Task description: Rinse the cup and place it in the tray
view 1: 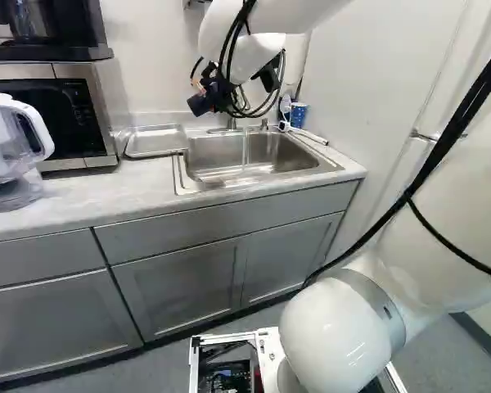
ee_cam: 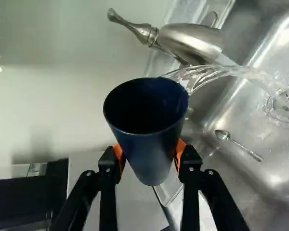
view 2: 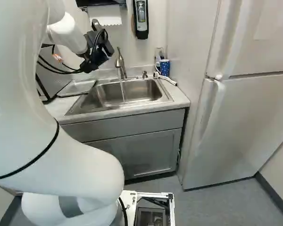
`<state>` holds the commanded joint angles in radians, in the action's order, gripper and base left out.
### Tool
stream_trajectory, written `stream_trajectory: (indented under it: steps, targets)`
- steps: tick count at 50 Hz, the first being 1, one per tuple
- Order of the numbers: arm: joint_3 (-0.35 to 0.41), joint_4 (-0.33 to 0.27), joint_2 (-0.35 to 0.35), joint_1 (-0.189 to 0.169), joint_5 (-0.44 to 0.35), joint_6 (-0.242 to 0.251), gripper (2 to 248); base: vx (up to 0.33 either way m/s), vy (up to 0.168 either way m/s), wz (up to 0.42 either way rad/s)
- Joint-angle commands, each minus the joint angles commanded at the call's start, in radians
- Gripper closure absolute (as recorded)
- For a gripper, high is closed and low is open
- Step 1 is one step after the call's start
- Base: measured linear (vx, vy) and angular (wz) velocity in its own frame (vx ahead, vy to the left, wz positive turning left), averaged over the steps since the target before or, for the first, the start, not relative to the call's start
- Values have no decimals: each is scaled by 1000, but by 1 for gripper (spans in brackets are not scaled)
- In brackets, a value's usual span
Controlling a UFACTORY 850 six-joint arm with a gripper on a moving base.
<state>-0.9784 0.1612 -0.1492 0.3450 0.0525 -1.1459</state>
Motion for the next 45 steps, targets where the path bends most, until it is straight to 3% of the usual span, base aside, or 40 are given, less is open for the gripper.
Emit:
stream_trajectory:
  steps: [45]
  targets:
    - [0, 0, 0, 0, 0, -473, 129, 0, 0, 0]
